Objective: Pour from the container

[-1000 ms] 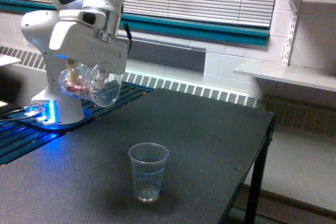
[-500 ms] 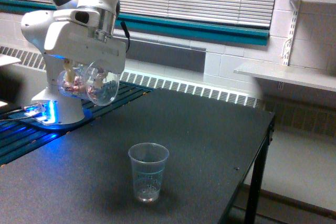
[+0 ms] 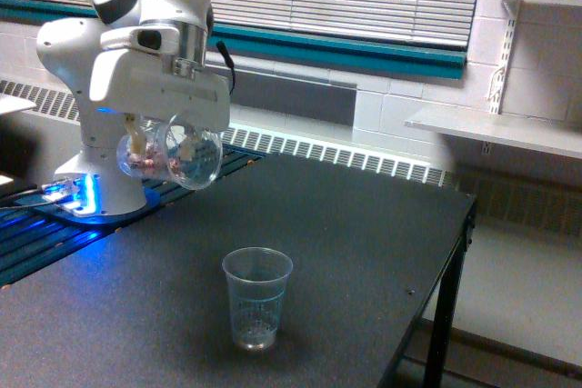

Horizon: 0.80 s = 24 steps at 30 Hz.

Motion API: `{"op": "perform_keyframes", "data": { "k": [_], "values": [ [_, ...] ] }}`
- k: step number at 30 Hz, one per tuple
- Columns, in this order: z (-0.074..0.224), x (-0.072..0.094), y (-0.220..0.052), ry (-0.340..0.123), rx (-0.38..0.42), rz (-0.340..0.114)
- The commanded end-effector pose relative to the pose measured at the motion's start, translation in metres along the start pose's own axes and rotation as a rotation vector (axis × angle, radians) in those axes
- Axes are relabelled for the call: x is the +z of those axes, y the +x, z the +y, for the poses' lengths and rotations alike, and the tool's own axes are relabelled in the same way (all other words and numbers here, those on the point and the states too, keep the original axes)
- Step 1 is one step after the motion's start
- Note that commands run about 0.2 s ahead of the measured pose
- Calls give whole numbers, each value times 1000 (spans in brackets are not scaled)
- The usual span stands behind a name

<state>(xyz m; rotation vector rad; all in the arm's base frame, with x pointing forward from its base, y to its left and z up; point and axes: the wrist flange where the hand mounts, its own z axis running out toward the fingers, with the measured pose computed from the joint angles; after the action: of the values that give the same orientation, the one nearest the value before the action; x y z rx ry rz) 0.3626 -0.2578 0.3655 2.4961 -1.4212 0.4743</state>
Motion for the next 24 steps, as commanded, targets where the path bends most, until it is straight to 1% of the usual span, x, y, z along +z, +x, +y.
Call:
{"op": "perform_keyframes", "data": {
  "k": [1,3,4,5,6,7,8,9,10,12,14,15,16,18,19,20,22,24],
  "values": [
    [-19,0,-4,21,12,8],
    [-24,1,-6,24,17,6],
    [-25,0,-5,9,11,1],
    [-25,-2,-4,-4,28,-24],
    [-24,-1,-7,0,35,-48],
    [-22,0,-5,13,21,-47],
    [-23,-3,4,26,-12,-13],
    [-25,-10,14,23,-18,52],
    [-25,-6,11,29,13,56],
    [-24,4,1,34,27,15],
    [-25,3,0,18,31,-18],
    [-25,2,0,14,32,-27],
    [-26,0,1,20,30,-19],
    [-27,-4,10,52,7,42],
    [-28,-4,13,56,-1,42],
    [-29,-2,13,58,-1,30],
    [-32,-2,13,41,16,11],
    [-34,-4,13,37,23,7]
  ]
}}
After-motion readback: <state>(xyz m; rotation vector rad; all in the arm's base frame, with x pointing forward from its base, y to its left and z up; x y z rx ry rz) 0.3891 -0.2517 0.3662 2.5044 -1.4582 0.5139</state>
